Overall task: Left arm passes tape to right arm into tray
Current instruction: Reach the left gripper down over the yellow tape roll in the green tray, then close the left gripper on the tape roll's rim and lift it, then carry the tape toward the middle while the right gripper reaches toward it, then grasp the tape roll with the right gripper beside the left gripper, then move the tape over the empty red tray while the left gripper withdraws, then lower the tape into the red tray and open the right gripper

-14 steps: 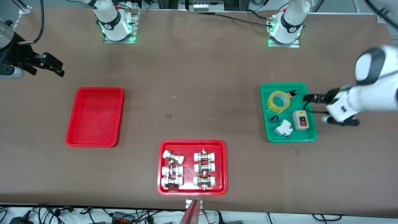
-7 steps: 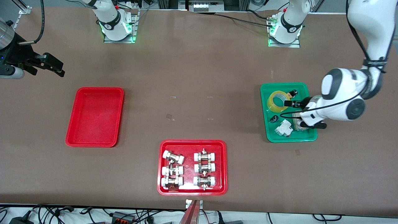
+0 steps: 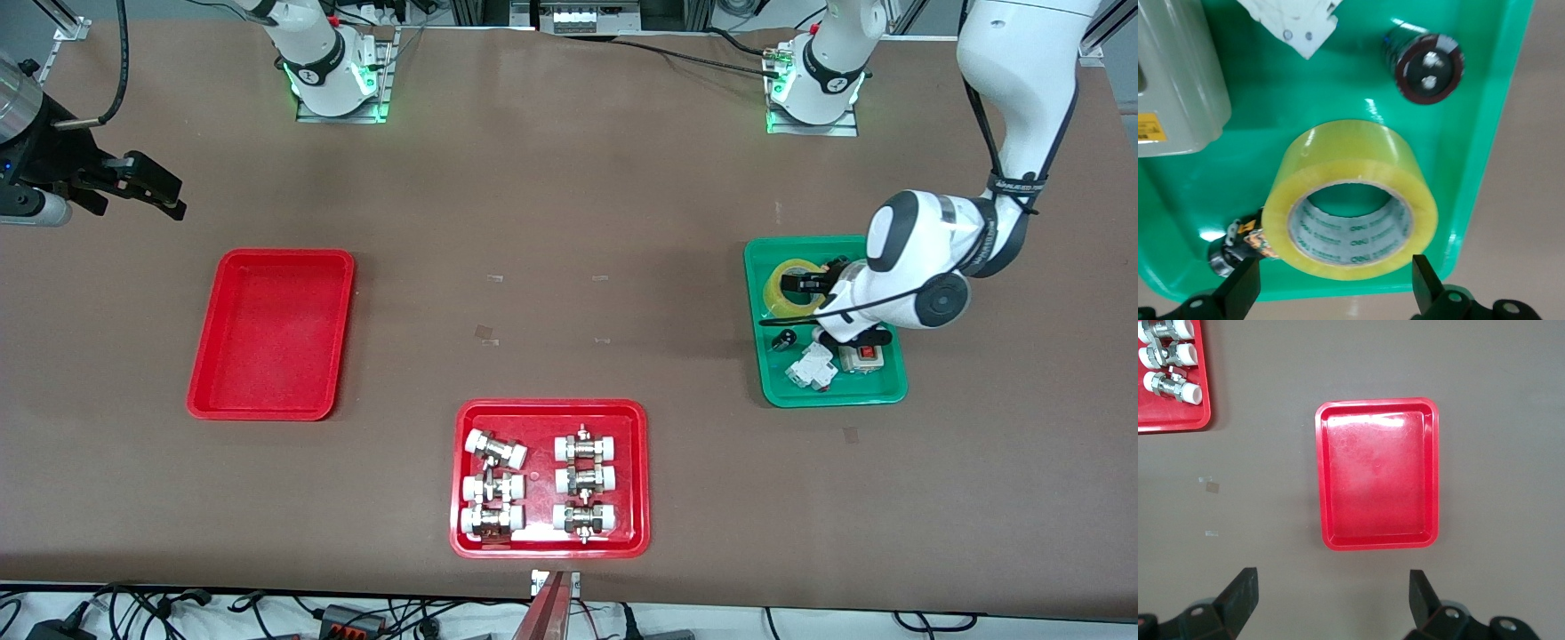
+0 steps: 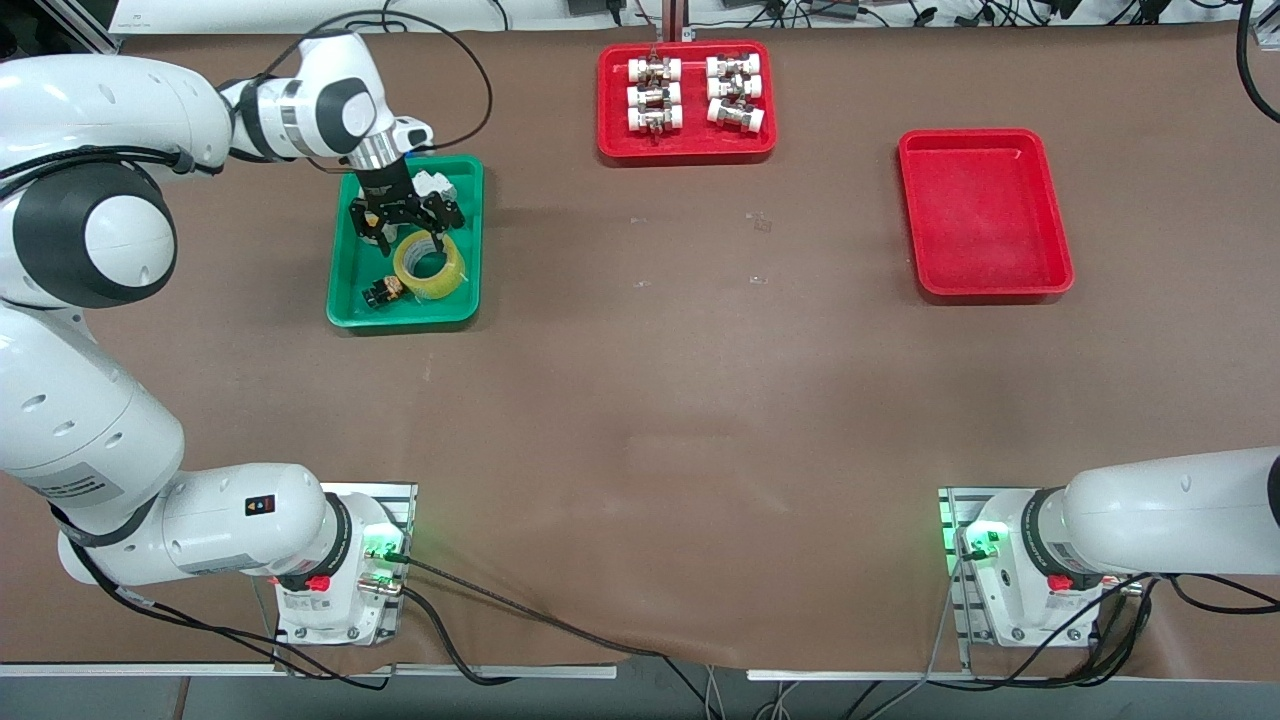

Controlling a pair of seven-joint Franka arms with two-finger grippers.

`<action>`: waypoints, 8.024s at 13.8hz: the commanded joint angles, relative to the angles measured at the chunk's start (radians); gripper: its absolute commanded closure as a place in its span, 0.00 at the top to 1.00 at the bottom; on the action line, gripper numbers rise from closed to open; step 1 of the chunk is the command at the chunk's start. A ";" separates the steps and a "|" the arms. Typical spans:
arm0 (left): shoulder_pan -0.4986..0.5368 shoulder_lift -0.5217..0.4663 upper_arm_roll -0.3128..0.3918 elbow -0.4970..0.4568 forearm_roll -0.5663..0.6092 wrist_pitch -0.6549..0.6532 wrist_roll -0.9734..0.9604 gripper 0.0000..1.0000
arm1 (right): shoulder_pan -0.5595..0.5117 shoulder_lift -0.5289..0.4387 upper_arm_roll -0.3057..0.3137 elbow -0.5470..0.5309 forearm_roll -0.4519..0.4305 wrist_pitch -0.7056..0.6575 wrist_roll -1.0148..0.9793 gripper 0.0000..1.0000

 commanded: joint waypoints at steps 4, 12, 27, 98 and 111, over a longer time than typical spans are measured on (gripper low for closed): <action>0.021 0.045 0.003 -0.014 0.064 0.019 -0.018 0.97 | 0.002 -0.006 0.000 -0.006 0.008 -0.001 -0.017 1.00; 0.018 0.050 0.001 -0.001 0.070 0.004 -0.032 0.05 | 0.002 -0.006 0.000 -0.006 0.008 -0.001 -0.017 1.00; -0.057 0.042 -0.210 0.618 -0.005 -0.450 -0.062 0.01 | 0.001 -0.004 0.000 0.000 0.011 -0.010 -0.017 1.00; 0.159 -0.113 -0.230 0.710 0.185 -0.598 -0.111 1.00 | -0.312 0.691 -0.019 -0.041 0.447 0.197 -1.100 1.00; -0.046 -0.197 0.110 0.608 0.061 -0.443 0.030 1.00 | -0.220 0.562 -0.014 -0.038 0.153 0.277 -0.980 1.00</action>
